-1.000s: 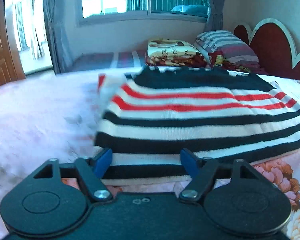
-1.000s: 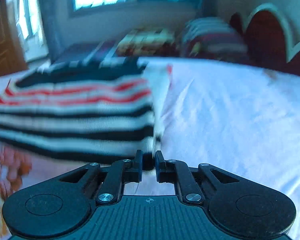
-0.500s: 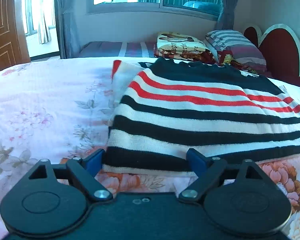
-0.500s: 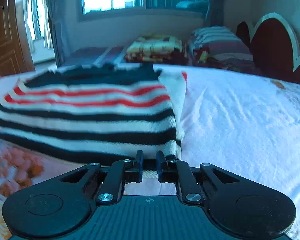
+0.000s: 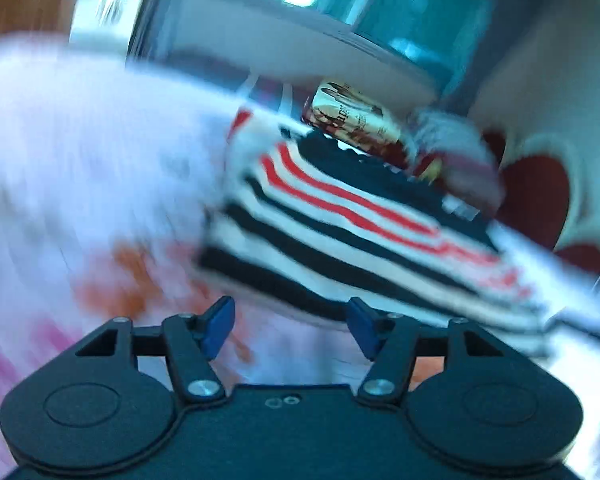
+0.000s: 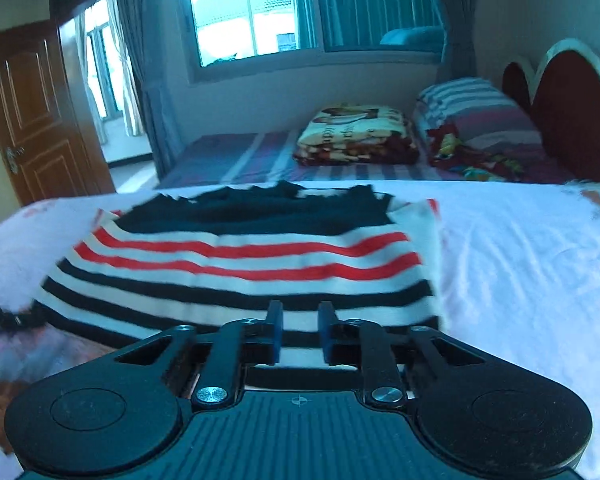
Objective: Fold small clothes
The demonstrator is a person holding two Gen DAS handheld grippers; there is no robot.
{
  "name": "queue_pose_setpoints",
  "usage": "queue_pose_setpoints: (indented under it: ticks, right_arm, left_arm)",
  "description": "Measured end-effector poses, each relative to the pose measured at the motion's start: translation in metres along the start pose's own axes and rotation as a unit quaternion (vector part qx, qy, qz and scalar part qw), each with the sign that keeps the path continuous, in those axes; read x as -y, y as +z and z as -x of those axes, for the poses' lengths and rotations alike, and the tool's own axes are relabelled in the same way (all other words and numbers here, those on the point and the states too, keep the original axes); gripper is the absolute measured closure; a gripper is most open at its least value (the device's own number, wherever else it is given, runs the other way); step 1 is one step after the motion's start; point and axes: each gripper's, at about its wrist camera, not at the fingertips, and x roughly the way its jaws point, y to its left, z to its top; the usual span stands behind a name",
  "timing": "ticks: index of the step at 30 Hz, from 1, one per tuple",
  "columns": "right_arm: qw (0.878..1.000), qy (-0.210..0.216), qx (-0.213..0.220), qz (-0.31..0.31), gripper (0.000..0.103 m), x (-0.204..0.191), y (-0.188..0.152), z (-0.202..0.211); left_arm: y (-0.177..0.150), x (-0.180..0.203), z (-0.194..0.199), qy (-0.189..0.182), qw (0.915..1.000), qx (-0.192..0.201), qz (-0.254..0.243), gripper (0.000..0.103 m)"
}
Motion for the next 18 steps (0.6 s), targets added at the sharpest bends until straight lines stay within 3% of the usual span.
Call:
queue_pose_setpoints:
  ticks: [3, 6, 8, 12, 14, 18]
  right_arm:
    - [1.0, 0.025, -0.004, -0.013, 0.09, -0.009, 0.007, -0.011]
    - [0.999, 0.039, -0.007, -0.019, 0.091, -0.017, 0.014, -0.026]
    - [0.998, 0.051, -0.017, -0.022, 0.103, -0.022, 0.018, -0.042]
    - [0.998, 0.062, -0.025, -0.018, 0.103, -0.03, 0.025, -0.076]
    - [0.997, 0.067, -0.027, -0.018, 0.103, -0.033, 0.027, -0.092]
    - [0.997, 0.076, -0.035, 0.0, 0.103, -0.044, 0.027, -0.115]
  left_arm:
    - [-0.004, -0.015, -0.011, -0.024, 0.9958, 0.022, 0.086, 0.043]
    - [0.005, -0.027, -0.026, -0.048, 0.9864, 0.04, 0.152, 0.043]
    - [0.009, -0.033, -0.037, -0.059, 0.9795, 0.057, 0.184, 0.046]
    - [0.015, -0.041, -0.058, -0.067, 0.9684, 0.084, 0.225, 0.062]
    - [0.019, -0.042, -0.069, -0.064, 0.9656, 0.09, 0.235, 0.076]
    - [0.032, -0.042, -0.082, -0.072, 0.9612, 0.076, 0.256, 0.086]
